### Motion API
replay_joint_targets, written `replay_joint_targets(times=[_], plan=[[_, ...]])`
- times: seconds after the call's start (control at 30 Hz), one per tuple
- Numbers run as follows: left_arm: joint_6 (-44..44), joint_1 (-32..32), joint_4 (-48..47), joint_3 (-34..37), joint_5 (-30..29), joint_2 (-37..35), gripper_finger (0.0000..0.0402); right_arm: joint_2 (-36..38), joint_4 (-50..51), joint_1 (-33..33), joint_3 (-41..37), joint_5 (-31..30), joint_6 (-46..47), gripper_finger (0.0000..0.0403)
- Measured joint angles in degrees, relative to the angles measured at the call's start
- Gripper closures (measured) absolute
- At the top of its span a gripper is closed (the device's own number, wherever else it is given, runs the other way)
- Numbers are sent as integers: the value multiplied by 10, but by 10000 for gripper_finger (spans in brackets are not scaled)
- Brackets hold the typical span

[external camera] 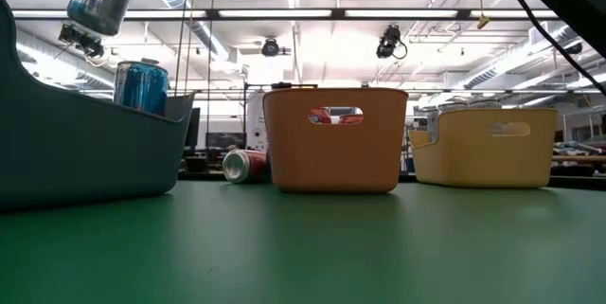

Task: Sort soda cans
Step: Put the blue soda can into the blue bin

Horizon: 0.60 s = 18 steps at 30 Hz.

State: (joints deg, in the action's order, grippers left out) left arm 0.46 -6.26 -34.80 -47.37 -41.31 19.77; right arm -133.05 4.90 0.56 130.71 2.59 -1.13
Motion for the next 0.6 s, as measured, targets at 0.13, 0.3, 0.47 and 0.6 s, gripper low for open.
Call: replay_joint_targets(times=[0.13,0.3,0.47,0.6], plan=[[-41,0,-43,0,20,5,396,0,14,0,-18,1,-1,188],[-99,0,-116,0,105,27,397,4,37,0,-25,-3,-29,188],[-99,-1,-151,-4,165,56,400,48,92,8,-25,-30,-65,188],[-98,-3,-185,-30,183,81,400,86,171,19,-24,-66,-76,188]])
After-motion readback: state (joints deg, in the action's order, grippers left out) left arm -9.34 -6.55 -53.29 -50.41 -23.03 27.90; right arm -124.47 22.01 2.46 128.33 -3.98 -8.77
